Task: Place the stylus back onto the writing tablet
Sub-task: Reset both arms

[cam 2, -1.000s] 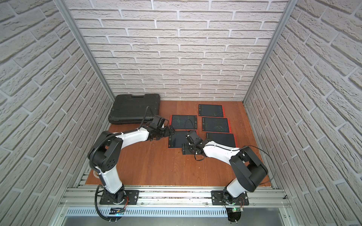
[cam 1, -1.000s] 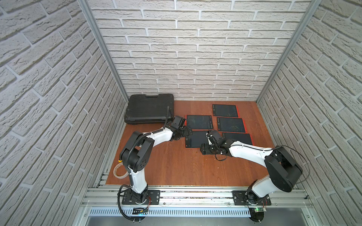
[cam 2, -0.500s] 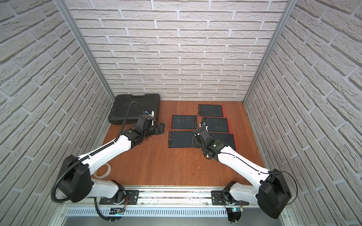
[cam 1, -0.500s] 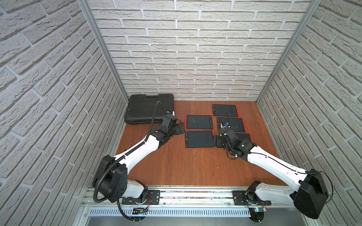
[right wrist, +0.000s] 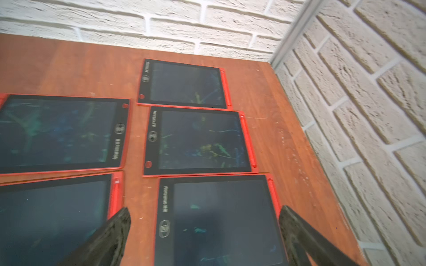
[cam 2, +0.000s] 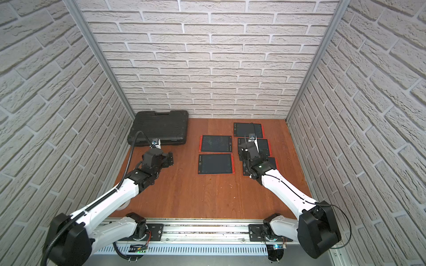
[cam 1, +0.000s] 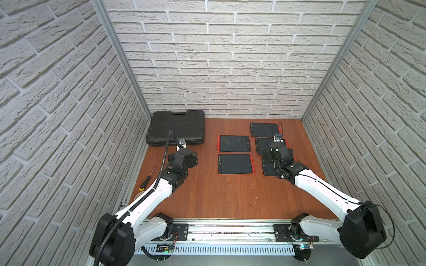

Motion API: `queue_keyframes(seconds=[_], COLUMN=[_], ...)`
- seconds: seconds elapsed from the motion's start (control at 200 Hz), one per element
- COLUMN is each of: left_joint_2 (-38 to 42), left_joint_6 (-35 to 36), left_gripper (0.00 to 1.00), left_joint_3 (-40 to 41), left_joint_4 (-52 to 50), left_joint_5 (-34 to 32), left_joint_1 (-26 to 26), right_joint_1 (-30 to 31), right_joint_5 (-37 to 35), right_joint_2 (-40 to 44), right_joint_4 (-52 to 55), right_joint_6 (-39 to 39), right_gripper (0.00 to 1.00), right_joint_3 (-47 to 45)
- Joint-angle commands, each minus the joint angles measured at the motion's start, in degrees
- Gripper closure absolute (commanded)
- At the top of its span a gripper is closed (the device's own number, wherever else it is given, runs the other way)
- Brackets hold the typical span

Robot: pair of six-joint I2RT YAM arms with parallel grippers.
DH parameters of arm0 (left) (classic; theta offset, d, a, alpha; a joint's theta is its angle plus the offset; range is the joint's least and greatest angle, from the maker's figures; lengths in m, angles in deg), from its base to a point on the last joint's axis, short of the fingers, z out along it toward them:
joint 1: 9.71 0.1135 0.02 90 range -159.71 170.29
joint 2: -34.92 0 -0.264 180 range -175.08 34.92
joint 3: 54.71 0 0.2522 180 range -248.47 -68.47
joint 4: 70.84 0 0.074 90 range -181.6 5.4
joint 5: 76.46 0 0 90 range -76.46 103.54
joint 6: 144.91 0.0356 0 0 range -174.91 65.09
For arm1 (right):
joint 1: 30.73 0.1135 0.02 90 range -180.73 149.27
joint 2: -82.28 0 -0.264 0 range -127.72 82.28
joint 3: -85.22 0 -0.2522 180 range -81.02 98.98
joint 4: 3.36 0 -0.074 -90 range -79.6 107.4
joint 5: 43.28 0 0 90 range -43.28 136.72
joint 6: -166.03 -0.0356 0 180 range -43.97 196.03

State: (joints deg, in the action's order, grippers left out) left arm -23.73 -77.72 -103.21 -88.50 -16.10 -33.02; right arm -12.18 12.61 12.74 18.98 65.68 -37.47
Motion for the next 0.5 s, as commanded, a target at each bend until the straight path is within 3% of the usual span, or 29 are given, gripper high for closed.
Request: queue_keyframes(seconds=[0.0,0.265,0.495], left_joint_2=[3.8,7.3,3.5], left_joint_6=[-1.6,-1.3,-0.5], left_gripper=[0.02,0.02,0.02], left_joint_3=[3.3,8.8,9.5], left_joint_4=[5.0,7.9,9.9], left_joint_5=[-3.4,-2.0,-2.3], left_joint_1=[2.9,10.3,11.5], right_joint_1=[-2.8,-7.4,-9.5], right_joint_5=[6.8,11.9,13.0], right_joint_2=[0.5,0.8,-4.0], right_joint_4=[-7.7,-19.9,-34.5], right_joint_6=[4.6,9.1,9.7], right_gripper=[0.0,0.0,0.0], right_joint_3=[-3.0,-10.6,-17.1])
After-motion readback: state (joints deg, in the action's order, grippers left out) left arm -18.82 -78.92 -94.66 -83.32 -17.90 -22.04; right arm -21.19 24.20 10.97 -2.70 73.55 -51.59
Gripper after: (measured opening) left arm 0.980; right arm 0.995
